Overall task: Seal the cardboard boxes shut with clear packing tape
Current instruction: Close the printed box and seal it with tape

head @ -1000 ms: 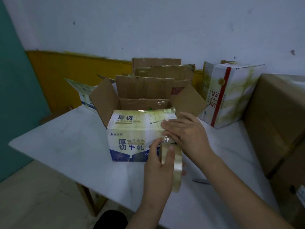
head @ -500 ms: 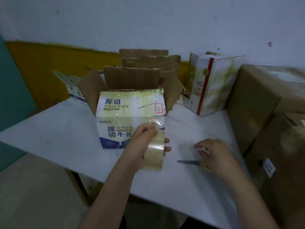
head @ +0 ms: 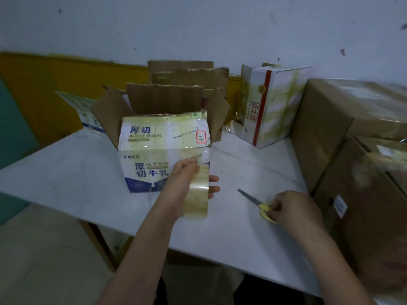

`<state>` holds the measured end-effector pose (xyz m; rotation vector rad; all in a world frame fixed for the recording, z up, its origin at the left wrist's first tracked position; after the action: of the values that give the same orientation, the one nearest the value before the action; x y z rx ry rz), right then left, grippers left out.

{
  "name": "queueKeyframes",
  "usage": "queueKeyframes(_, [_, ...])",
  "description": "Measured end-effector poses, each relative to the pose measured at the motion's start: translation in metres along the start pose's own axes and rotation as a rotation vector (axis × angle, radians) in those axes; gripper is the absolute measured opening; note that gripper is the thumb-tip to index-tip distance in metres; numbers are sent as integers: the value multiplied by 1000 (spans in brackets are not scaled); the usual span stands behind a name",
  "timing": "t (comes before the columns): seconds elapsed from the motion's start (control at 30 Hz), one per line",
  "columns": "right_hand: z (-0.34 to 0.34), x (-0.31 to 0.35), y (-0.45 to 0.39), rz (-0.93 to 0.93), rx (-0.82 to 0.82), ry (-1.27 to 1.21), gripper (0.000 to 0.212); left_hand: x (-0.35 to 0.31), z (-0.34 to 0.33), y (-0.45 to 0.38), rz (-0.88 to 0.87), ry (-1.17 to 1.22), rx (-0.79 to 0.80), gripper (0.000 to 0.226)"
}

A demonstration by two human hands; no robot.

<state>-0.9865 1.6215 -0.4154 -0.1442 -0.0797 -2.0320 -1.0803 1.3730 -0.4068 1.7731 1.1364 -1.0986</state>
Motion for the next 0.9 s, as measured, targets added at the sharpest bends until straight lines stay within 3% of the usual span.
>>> queueKeyframes(0.1, [2, 4, 1, 5, -4, -296, 32, -2, -1, 1, 1, 2, 12, 24])
queueKeyframes(0.23, [29, 47, 13, 222, 161, -761, 13, -2, -3, 3, 12, 18, 23, 21])
queueKeyframes(0.3, [45, 68, 15, 326, 242, -739, 14, -2, -3, 4, 13, 26, 23, 21])
queueKeyframes(0.43, [46, 90, 6, 429, 424, -426, 78, 1, -3, 7, 9, 41, 19, 20])
queueKeyframes(0.5, [39, 96, 3, 457, 554, -353, 88, 1, -2, 8, 4, 41, 20, 20])
queueKeyframes(0.63, [43, 101, -12, 430, 610, -332, 91, 0, -2, 11, -7, 34, 18, 21])
queueKeyframes(0.77, [52, 105, -17, 416, 652, -274, 57, 1, -1, 13, -6, 6, 5, 23])
queueKeyframes(0.9, [61, 100, -23, 436, 662, -199, 64, 1, 1, 15, 5, -23, 8, 28])
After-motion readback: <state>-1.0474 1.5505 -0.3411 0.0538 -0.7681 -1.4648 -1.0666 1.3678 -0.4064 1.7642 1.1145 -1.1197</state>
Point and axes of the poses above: each hand's wrist, its own y-axis away from the middle knuckle, its own z-axis out of the back of the hand, x = y × z, the point moved 9 cm from there along -y, towards the middle knuckle, and after that the axes turned 2 degrees about -z, right-handed, at the moved point
